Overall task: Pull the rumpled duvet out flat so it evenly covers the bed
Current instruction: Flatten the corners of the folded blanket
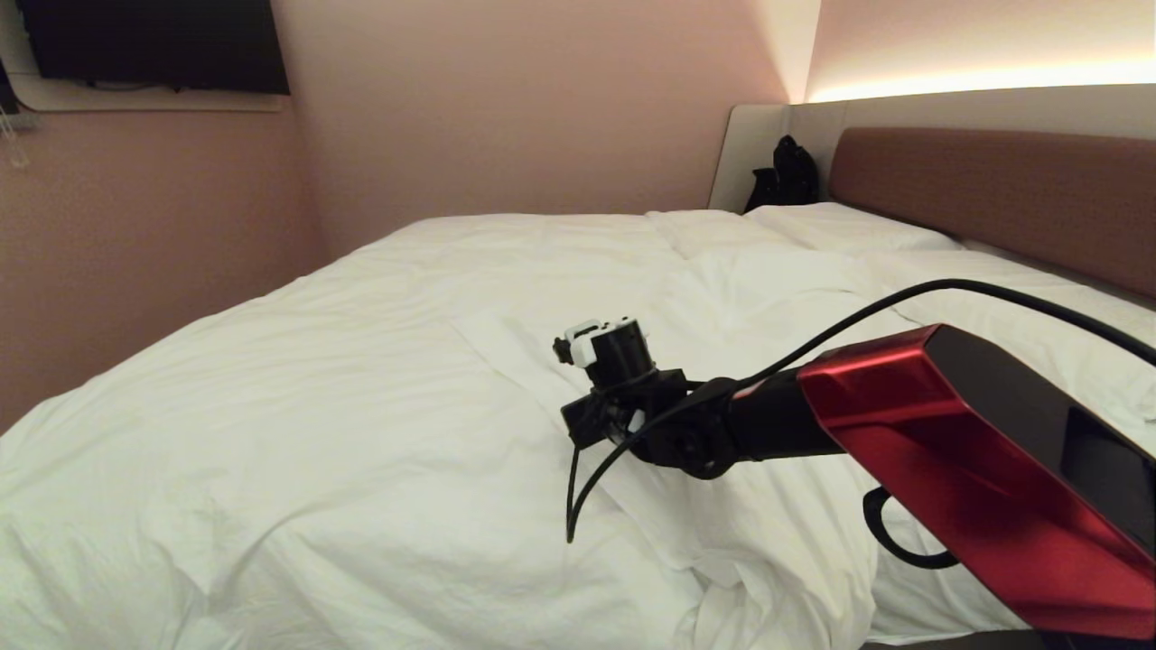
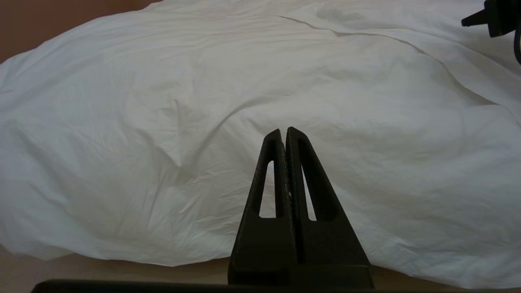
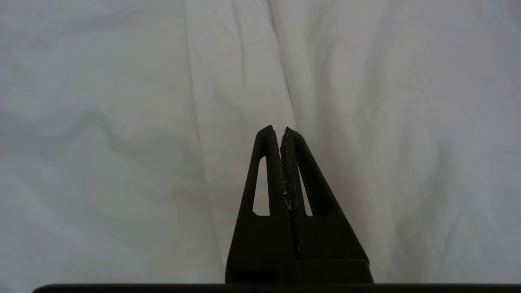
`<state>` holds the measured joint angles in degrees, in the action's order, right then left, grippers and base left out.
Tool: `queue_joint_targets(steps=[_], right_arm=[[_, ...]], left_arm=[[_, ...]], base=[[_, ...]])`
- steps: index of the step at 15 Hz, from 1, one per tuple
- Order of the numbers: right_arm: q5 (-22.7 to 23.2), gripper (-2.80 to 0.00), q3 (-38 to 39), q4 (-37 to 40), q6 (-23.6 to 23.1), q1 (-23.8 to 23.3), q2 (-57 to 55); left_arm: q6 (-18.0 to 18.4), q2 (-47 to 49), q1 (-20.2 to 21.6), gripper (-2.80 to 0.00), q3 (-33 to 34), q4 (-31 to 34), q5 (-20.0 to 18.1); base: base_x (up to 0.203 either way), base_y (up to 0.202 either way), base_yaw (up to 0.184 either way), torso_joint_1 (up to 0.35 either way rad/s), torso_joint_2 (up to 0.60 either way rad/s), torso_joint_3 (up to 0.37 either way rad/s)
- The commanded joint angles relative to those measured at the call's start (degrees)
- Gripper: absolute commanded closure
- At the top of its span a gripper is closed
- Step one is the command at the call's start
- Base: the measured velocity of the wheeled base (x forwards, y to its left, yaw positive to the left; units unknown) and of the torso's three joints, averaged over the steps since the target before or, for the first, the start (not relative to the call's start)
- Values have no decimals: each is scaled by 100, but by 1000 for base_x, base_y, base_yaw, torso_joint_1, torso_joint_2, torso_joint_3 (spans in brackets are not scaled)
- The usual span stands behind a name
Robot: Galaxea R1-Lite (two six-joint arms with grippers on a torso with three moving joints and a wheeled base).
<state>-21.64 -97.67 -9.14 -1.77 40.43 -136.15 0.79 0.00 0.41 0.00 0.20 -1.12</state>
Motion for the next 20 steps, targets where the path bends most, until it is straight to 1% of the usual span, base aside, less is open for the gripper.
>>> queue_joint_targets(steps=[1,5,14,15,17,20], right_arm=[[-24,0,-82,-9,-40,-14,-184],[-24,0,-103,-9,-148,-35,-210],[-25,0,-102,-9,-148,-71,-272],[-25,-280,-103,-9,-148,-70,-272],[-25,-280,-103,-12,-175,-70,-274],[-44,-280,-94,-230,-282,-70,-289]], left_arm=[[0,0,2,0,0,-2,-2],[0,0,2,0,0,-2,-2],[0,0,2,0,0,-2,-2],[0,0,2,0,0,-2,-2],[0,0,2,0,0,-2,-2],[0,8,2,0,0,-2,-2]], base=[[0,0,0,0,0,0],[0,0,0,0,0,0],[0,0,0,0,0,0],[0,0,0,0,0,0],[0,0,0,0,0,0],[0,0,0,0,0,0]])
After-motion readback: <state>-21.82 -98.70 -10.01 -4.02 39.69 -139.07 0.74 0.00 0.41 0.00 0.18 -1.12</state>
